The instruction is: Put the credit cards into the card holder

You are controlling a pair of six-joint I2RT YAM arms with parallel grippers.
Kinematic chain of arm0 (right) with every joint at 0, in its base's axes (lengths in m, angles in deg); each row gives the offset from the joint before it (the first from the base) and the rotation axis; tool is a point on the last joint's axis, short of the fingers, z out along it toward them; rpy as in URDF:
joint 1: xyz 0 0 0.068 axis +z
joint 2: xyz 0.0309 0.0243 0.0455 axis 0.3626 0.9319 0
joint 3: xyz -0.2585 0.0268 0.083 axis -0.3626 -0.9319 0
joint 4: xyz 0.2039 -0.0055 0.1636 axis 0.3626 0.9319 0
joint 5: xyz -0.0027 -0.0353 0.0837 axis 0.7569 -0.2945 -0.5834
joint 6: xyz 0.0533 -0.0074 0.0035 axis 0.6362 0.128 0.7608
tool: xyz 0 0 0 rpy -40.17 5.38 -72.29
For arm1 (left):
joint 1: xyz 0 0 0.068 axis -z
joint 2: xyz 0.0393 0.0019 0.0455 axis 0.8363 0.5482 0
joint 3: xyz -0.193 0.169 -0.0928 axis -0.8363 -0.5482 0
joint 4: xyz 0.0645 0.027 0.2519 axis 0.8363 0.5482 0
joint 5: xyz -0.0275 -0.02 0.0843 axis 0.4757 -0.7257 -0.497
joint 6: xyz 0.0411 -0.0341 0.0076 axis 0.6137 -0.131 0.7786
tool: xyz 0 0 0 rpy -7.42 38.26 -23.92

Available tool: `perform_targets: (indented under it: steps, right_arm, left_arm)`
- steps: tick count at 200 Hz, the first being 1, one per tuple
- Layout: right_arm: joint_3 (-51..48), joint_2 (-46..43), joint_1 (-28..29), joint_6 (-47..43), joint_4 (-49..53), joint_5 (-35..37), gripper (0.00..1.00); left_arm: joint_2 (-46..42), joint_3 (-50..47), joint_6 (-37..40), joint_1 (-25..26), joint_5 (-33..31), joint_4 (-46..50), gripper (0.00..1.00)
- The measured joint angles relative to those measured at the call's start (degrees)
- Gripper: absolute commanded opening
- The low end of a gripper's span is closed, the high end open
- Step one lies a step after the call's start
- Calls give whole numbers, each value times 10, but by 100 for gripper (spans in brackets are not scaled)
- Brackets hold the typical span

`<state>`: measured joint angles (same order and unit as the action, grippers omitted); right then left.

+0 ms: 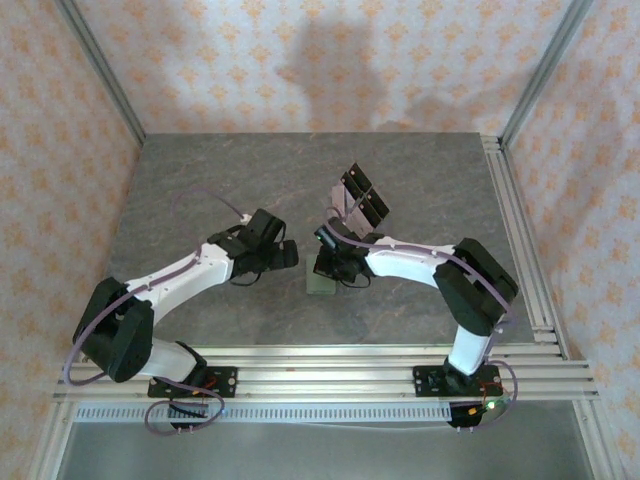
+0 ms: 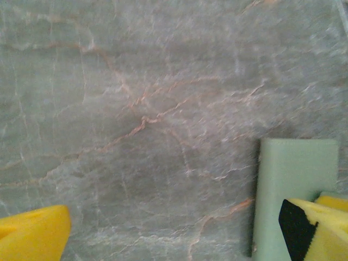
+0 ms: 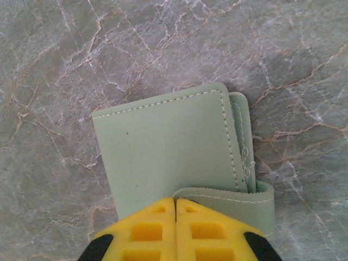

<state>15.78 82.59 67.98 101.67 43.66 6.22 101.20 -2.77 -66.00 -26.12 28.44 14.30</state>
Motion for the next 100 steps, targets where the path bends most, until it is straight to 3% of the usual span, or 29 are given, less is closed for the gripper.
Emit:
perform_targets:
  steps: [100]
  right_arm:
    - [-12,-41,0,1,-24,-38,0]
  left_arm:
    - [0,-55,-37,0,64,-103,100]
